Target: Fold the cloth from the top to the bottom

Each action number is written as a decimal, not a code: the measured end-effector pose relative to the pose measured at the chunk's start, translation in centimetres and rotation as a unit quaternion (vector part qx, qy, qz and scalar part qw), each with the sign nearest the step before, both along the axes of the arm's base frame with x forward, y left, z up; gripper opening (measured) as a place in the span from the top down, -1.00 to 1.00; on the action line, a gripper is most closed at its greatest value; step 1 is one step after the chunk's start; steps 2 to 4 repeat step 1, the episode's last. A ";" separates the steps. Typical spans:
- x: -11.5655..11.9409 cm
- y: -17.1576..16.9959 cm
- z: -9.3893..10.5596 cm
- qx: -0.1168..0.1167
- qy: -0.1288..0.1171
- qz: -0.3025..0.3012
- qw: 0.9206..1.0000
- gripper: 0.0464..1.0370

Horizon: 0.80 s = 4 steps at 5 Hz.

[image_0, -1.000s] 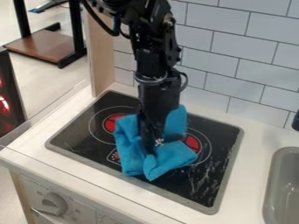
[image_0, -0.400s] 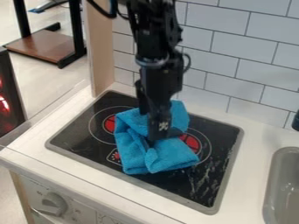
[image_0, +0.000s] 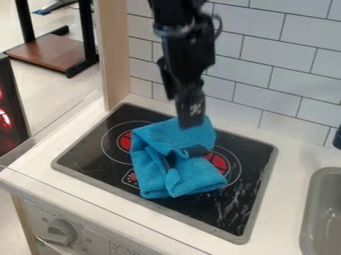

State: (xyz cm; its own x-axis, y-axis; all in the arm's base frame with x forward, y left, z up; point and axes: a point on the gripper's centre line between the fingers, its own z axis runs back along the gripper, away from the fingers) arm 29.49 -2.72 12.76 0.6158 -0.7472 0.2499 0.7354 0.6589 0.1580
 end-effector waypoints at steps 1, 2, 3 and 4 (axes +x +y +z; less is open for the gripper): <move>-0.1 0.0 0.1 0.000 0.001 -0.002 1.000 -0.92; -0.1 0.0 0.1 0.000 0.001 -0.002 1.000 -0.92; -0.1 0.0 0.1 0.000 0.001 -0.002 1.000 -0.92; -0.1 0.0 0.1 0.000 0.001 -0.002 1.000 -0.92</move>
